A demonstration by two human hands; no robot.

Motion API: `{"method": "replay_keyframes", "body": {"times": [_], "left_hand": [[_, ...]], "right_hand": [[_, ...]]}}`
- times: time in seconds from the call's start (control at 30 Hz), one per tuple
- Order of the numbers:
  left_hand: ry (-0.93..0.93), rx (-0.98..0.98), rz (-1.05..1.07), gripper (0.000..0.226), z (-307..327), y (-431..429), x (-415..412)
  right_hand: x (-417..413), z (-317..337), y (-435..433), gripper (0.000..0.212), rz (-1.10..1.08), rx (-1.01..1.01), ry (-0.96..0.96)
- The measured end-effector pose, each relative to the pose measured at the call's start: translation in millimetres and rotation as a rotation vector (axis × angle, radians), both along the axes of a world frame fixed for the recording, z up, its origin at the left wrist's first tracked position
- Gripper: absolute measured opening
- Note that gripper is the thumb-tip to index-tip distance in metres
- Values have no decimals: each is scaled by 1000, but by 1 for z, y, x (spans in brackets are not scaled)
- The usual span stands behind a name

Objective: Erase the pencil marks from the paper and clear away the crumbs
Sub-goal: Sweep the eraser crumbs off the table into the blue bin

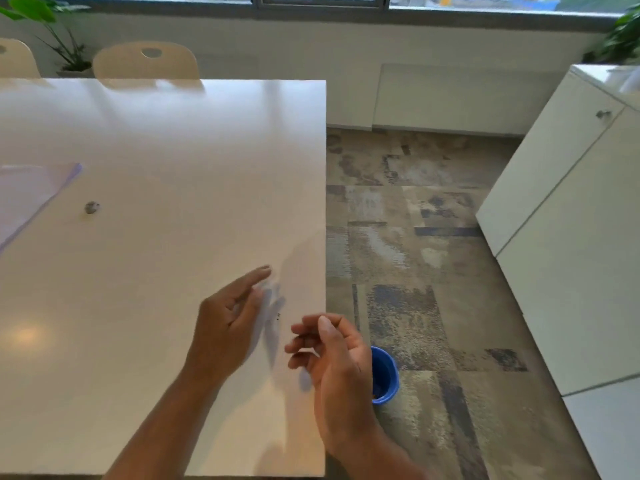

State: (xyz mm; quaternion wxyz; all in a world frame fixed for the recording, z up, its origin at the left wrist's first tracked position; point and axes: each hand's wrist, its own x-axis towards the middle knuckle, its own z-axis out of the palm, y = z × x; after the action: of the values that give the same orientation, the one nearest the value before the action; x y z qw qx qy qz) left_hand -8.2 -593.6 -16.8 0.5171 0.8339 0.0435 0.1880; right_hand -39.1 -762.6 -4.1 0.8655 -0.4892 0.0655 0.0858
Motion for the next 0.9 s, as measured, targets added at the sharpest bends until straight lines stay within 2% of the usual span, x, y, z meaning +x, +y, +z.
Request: {"method": "replay_keyframes", "body": {"times": [0.1, 0.2, 0.33, 0.5, 0.67, 0.9], "left_hand": [[-111, 155, 24, 32, 13, -16, 3], [-202, 281, 28, 32, 29, -65, 11], [-139, 250, 82, 33, 26, -148, 39], [124, 266, 71, 30, -22, -233, 89], [572, 174, 31, 28, -138, -270, 97], [869, -124, 178, 35, -294, -272, 93]], "right_hand": [[23, 3, -34, 27, -91, -98, -109], [52, -6, -77, 23, -222, -383, -281], [84, -35, -134, 20, -342, -695, -389], [119, -103, -205, 30, -362, -948, -341], [135, -185, -258, 40, -211, -1105, -146], [150, -326, -298, 54, 25, -1122, 139]]}}
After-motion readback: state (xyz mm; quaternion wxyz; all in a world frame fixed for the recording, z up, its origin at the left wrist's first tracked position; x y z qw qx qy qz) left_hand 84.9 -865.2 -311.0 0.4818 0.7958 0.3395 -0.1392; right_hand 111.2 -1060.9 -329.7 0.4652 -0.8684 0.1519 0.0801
